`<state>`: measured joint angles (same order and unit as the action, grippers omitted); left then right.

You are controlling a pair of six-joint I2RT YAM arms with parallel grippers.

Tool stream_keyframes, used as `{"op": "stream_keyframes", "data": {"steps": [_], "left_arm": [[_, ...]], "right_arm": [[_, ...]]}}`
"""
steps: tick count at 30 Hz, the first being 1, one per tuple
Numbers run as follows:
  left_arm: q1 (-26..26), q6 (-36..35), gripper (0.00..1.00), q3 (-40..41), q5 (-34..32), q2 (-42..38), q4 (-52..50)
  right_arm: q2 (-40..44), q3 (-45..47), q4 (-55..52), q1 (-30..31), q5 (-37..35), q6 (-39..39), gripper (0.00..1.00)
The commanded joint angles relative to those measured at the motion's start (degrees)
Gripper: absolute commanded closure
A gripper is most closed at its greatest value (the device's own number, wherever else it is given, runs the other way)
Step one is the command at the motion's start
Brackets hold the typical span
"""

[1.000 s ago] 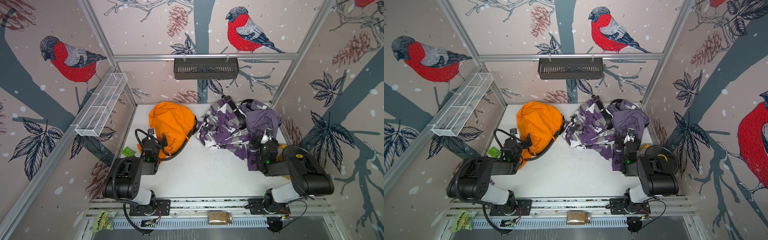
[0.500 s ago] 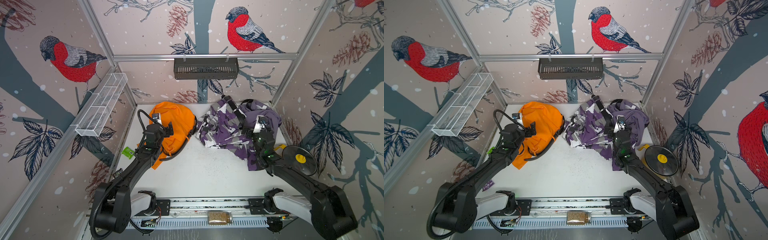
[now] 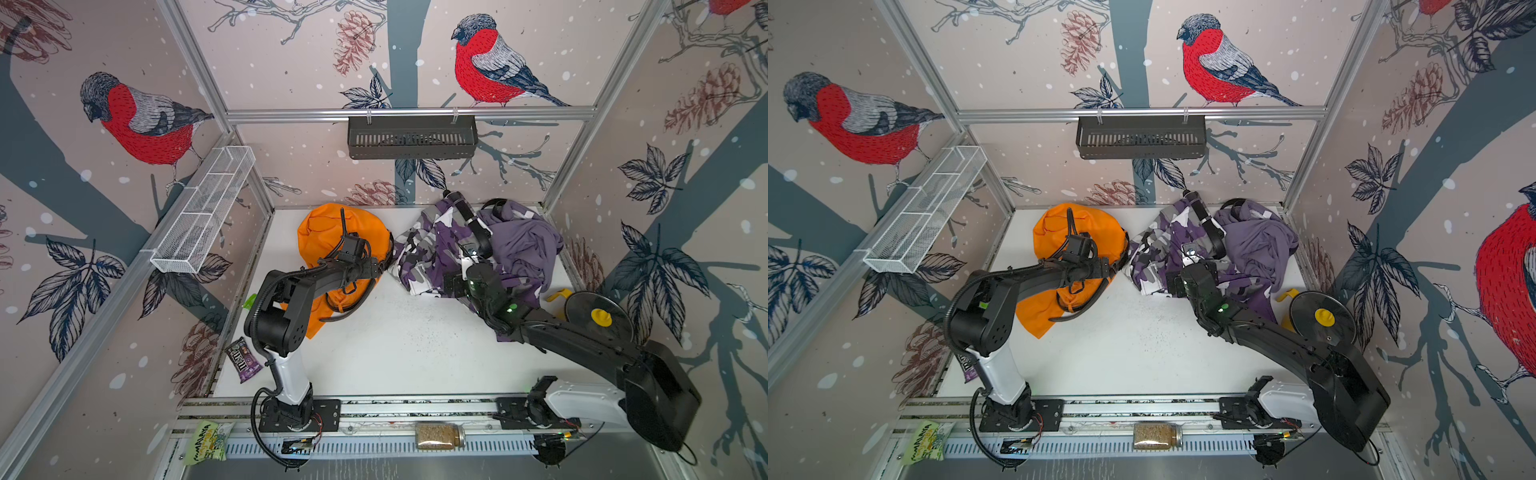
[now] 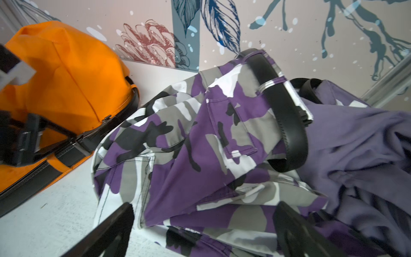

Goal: Remove the belt from the trousers
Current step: Adjust the trousers at the center of the board.

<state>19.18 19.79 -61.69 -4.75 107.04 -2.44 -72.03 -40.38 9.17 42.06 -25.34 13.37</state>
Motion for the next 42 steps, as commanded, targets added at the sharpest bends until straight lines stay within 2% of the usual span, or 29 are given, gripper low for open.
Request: {"op": "stream_keyframes", "data": {"steps": [1, 2, 4, 5, 6, 9, 14, 17, 20, 25, 28, 31, 35, 39, 42], "left_arm": [[-0.27, 4.07, 0.31, -2.12, 0.46, 4.64, -7.84], [-0.26, 4.49, 0.46, -2.21, 1.22, 5.28, -8.18], [-0.33, 5.78, 0.85, -0.69, 2.0, 4.72, -7.49], [-0.4, 6.57, 0.96, 0.78, 2.38, 3.46, -6.27], [-0.79, 7.71, 1.0, 2.78, 3.23, 1.5, -4.15], [-2.28, 10.38, 1.0, 9.25, 6.21, -6.26, 1.45], [-5.26, 13.18, 1.0, 13.96, 8.44, -20.25, 2.96], [-6.74, 14.51, 1.0, 15.08, 10.55, -27.01, 3.31], [-6.97, 14.32, 1.0, 13.7, 11.31, -30.21, 1.95], [-6.98, 14.57, 1.0, 12.22, 13.82, -32.54, 1.11], [-6.97, 15.62, 1.0, 12.43, 15.76, -33.34, 1.88], [-6.97, 17.49, 1.0, 13.01, 19.42, -34.35, 3.3], [-6.97, 19.03, 1.0, 13.53, 23.3, -36.58, 5.05], [-6.96, 19.29, 1.0, 12.2, 25.67, -38.52, 4.4], [-7.01, 19.1, 1.0, 11.28, 27.42, -39.07, 3.73]], "right_arm": [[-3.85, -3.61, -0.59, 1.92, 1.64, 2.01, 0.01], [-5.35, -4.76, -0.8, 2.52, 2.29, 2.24, 0.01], [-9.82, -8.95, -1.53, 3.78, 4.38, 2.56, 0.01], [-11.73, -10.8, -2.05, 4.28, 5.18, 2.84, 0.01], [-14.32, -13.24, -2.5, 4.75, 6.52, 3.24, 0.01], [-21.64, -20.54, -4.38, 5.53, 10.03, 5.27, 0.01], [-31.64, -31.93, -7.66, 5.79, 16.84, 10.83, 0.01], [-33.69, -33.16, -5.13, 6.0, 22.49, 16.22, 0.01], [-34.14, -30.55, 0.59, 6.41, 28.11, 22.21, 0.01], [-31.27, -21.21, 17.16, 8.03, 31.99, 30.43, 0.01], [-28.21, -13.84, 28.75, 10.21, 30.73, 35.04, 0.01], [-28.63, -9.06, 39.72, 11.2, 30.15, 37.63, 0.01], [-32.3, -6.53, 56.08, 9.97, 36.34, 37.78, 0.01], [-37.89, -4.83, 74.24, 6.3, 43.23, 43.71, 0.01], [-40.99, -6.97, 78.74, 4.37, 48.43, 45.81, 0.01]]}}
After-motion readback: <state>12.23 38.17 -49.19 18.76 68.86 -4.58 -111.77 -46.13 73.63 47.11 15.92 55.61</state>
